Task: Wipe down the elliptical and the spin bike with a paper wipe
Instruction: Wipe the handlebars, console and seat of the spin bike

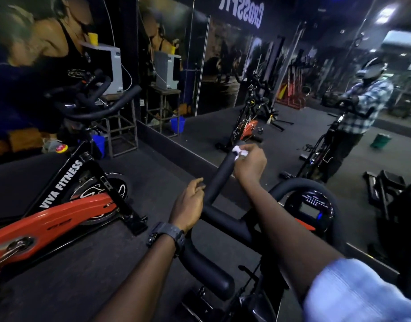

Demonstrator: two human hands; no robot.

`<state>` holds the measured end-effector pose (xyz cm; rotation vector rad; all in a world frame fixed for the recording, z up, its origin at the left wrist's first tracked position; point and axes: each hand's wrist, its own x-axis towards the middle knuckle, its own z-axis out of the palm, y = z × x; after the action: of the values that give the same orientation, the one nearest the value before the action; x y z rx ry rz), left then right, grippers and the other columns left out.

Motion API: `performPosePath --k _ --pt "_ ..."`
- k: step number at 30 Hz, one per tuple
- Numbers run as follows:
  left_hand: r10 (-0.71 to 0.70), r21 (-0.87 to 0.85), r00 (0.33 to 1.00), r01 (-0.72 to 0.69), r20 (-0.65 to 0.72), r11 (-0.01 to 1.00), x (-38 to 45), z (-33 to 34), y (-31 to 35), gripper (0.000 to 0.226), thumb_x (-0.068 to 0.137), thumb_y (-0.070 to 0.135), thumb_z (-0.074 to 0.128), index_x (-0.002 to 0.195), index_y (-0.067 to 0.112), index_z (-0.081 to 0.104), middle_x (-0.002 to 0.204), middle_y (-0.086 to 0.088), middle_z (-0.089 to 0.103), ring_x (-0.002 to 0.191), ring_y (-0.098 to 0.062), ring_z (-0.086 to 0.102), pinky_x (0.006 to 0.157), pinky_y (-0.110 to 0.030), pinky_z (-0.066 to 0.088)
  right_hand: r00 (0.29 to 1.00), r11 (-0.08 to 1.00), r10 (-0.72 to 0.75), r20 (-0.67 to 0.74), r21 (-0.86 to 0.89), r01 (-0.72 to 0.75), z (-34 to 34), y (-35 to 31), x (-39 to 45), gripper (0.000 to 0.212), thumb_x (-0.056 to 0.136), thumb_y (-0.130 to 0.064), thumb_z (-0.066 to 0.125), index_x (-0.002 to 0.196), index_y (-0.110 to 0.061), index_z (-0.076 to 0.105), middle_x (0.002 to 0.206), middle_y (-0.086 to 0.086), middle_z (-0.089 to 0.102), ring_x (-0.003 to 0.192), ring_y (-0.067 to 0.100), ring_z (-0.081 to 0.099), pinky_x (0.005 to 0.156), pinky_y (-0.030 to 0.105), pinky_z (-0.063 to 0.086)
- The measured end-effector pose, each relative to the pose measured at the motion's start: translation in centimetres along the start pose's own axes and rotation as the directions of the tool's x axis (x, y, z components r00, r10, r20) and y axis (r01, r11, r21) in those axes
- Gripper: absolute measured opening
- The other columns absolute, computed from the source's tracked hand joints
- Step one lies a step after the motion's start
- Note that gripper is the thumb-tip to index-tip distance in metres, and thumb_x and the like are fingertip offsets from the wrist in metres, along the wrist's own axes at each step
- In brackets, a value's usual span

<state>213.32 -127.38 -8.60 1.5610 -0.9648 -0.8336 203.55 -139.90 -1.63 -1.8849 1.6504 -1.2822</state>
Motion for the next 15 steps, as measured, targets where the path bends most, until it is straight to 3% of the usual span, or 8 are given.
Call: performPosePath --k 3,6,9,11,13,15 --pt "0.010 -0.003 1.000 -0.010 -0.006 1.000 -0.1 0.0 0.0 0.058 0.080 0.037 0.036 0.135 0.027 0.050 0.131 0.005 0.062 0.118 -0.014 0.058 0.108 -0.042 0.042 0.999 1.000 0.023 -0.024 -0.012 -0.023 0.1 0.0 -0.7 0.021 0.089 -0.005 0.054 0.099 -0.013 0.070 0.105 0.013 0.063 0.099 0.031 0.061 0.078 0.031 0.040" --pt "0.035 0.028 0.999 -0.035 -0.013 0.999 -0.1 -0.2 0.2 0.044 0.093 0.027 0.040 0.136 0.024 0.051 0.128 0.008 0.062 0.117 -0.011 0.056 0.103 -0.031 0.042 0.962 0.931 -0.178 0.209 -0.280 0.233 0.2 1.3 -6.3 0.017 0.091 -0.013 0.057 0.104 -0.008 0.067 0.104 0.015 0.062 0.097 0.034 0.061 0.074 0.034 0.044" --pt "0.059 0.042 0.998 -0.059 -0.006 0.997 -0.2 -0.2 0.3 0.051 0.088 0.030 0.038 0.136 0.022 0.052 0.128 0.007 0.063 0.117 -0.012 0.057 0.099 -0.029 0.042 0.872 0.839 -0.283 0.400 -0.337 0.427 -1.0 1.3 -7.4 0.022 0.087 -0.016 0.062 0.108 -0.013 0.066 0.104 0.015 0.065 0.098 0.036 0.063 0.073 0.036 0.049" --pt "0.056 0.029 0.998 -0.056 -0.004 0.998 -0.3 -0.1 0.2 0.061 0.078 0.033 0.035 0.135 0.020 0.052 0.130 0.002 0.062 0.118 -0.014 0.057 0.104 -0.033 0.041 0.909 0.863 -0.262 0.324 -0.342 0.371 -1.5 0.2 -4.0 0.024 0.086 -0.014 0.060 0.108 -0.018 0.068 0.102 0.016 0.067 0.097 0.038 0.063 0.073 0.037 0.049" --pt "0.049 0.004 0.999 -0.049 -0.007 0.999 -0.2 -0.1 0.1 0.063 0.076 0.033 0.036 0.135 0.018 0.052 0.130 -0.001 0.062 0.119 -0.016 0.057 0.108 -0.038 0.041 0.956 0.902 -0.219 0.197 -0.334 0.275 -1.8 -0.6 -1.2 0.023 0.086 -0.010 0.057 0.108 -0.013 0.061 0.098 0.017 0.066 0.094 0.040 0.063 0.070 0.038 0.048" --pt "0.046 0.003 0.999 -0.046 -0.015 0.999 -0.2 -0.1 0.0 0.062 0.075 0.033 0.036 0.133 0.019 0.053 0.130 -0.002 0.063 0.119 -0.017 0.058 0.108 -0.039 0.041 0.950 0.874 -0.253 0.185 -0.376 0.306 -1.3 -0.5 -1.8 0.020 0.088 -0.012 0.056 0.107 -0.008 0.054 0.097 0.019 0.064 0.091 0.042 0.062 0.066 0.039 0.044"
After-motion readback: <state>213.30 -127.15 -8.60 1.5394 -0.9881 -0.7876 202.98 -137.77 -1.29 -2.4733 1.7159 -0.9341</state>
